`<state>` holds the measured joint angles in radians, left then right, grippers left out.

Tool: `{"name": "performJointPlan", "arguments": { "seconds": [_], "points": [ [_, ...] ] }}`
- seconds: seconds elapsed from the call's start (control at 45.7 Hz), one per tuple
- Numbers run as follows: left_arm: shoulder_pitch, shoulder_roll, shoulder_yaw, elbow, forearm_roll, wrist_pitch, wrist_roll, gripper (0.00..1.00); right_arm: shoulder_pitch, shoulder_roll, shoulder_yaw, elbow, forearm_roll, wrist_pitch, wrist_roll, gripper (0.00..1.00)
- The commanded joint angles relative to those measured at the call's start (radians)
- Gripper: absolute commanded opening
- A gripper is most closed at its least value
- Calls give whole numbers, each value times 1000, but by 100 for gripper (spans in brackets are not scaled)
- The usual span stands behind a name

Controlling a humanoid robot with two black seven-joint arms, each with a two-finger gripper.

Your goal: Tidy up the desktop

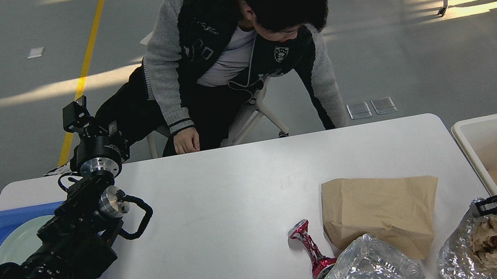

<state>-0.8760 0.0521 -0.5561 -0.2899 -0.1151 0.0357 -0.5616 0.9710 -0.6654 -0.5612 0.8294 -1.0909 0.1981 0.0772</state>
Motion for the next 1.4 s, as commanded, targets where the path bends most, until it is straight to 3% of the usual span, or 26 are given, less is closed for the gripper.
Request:
{"name": "performJointPlan", "arguments": {
  "seconds": [0.0, 0.109, 0.678, 1.116, 1.378],
  "points": [
    [-1, 0, -1, 0, 0, 0, 0, 96, -2, 4, 0, -3, 0, 0, 1, 43],
    [0, 0, -1, 0, 0, 0, 0, 96, 0, 4, -5, -3, 0, 0, 1, 23],
    [0, 0, -1, 0, 0, 1, 0, 96, 23, -6, -5, 14, 6, 9, 18, 2],
    [0, 0, 1, 0, 0, 1, 0, 96, 103, -108, -11, 39, 5, 17, 131, 0],
    [0, 0, -1, 0, 0, 0, -1, 96, 212, -167, -147, 74, 3, 21, 269, 0]
  ]
}}
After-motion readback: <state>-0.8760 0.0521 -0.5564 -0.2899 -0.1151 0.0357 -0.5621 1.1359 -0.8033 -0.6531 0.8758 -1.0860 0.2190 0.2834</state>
